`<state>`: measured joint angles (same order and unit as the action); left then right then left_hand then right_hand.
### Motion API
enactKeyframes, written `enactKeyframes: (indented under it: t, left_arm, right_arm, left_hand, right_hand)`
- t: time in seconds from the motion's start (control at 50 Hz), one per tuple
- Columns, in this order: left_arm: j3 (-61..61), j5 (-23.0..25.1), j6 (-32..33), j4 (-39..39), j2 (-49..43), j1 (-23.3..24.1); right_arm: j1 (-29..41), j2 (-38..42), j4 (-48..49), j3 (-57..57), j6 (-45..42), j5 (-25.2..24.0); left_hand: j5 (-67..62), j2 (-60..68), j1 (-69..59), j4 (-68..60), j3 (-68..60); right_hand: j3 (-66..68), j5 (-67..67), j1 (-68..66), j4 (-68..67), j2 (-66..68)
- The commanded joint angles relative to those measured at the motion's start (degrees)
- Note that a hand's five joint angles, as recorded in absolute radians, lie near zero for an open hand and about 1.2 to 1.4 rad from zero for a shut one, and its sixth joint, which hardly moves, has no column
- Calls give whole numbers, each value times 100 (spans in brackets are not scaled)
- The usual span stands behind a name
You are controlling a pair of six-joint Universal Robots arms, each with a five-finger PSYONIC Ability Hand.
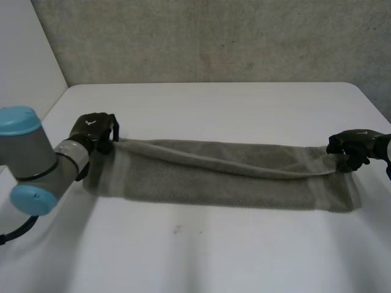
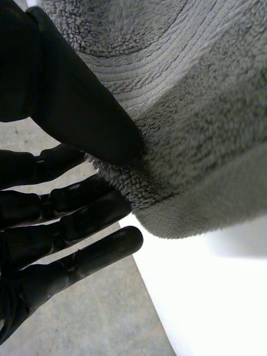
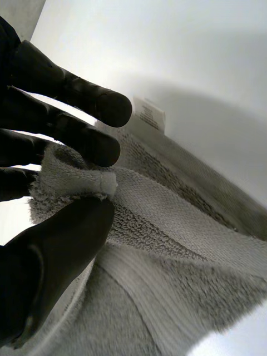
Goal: Fold the towel.
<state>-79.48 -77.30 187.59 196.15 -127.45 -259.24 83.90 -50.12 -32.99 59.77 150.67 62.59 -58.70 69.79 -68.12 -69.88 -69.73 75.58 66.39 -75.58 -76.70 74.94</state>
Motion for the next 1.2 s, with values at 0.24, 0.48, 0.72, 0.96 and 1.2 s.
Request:
enactKeyframes:
  t: [0.24,0.48,0.72,0.96,1.2]
  left_arm:
    - [1576,-347,14,-630,-1044,251]
    - [1892,-356,14,-630,-1361,251]
    - [2226,-558,14,-639,-1502,251]
    - [2244,-576,5,-692,-1142,321]
    - [1717,-576,-3,-1026,-341,295]
  right_arm:
    - [469,1109,11,-1441,402,649]
    - [522,1285,11,-1784,419,886]
    - [557,1435,11,-2056,604,1001]
    - [566,1032,38,-2241,823,957]
    - [232,-481,548,-1354,1105,605]
  left_hand:
    - [-1130,1021,-1188,-1012,-1027]
    - [-1130,1021,-1188,-1012,-1027]
    - [-1130,1021,-1188,-1012,-1027]
    - [5579,-5688,5522,5697,5682]
    - [5495,-5604,5437,5613,5598]
  right_hand:
    - [442,361,-442,-330,506]
    - [442,361,-442,-330,506]
    - [-868,-949,868,980,-803]
    - [-6558,-6639,6558,6670,-6494]
    - [-6558,-6639,6558,6670,-6494]
